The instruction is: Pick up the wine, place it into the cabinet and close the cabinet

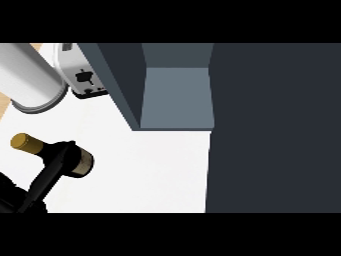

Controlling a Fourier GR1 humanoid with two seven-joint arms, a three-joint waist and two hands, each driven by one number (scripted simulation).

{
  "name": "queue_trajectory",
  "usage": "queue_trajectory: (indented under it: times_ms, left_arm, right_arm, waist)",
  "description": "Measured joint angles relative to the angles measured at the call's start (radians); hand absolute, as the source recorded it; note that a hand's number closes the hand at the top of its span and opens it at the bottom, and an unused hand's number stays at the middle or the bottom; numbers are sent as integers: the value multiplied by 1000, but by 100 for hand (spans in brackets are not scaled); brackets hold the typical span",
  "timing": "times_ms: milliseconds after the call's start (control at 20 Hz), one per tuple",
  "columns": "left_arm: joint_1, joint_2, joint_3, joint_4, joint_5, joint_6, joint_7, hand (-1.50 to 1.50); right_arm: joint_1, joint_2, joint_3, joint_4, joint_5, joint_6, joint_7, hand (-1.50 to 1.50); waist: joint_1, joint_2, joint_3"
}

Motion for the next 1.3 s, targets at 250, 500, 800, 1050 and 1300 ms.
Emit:
queue_trajectory:
  times_ms: [250,500,800,1050,1300]
  left_arm:
    - [28,0,28,69,162,-43,-157,-150]
    - [28,0,76,186,324,-120,-335,-150]
    - [38,0,80,268,458,-177,-459,-150]
    - [-26,-1,134,410,539,-255,-535,-150]
    - [-80,3,178,545,593,-324,-608,-150]
  right_arm:
    - [14,-1,-17,-7,-5,8,-1,-150]
    - [-30,3,0,-7,3,-21,35,-150]
    - [-55,1,-1,-10,9,-31,61,-150]
    - [-19,11,0,-8,16,-7,25,-150]
    - [-4,26,6,13,41,14,-15,-150]
  waist:
    - [0,0,0]
    - [1,0,0]
    - [0,1,0]
    - [-2,1,1]
    - [-3,1,1]
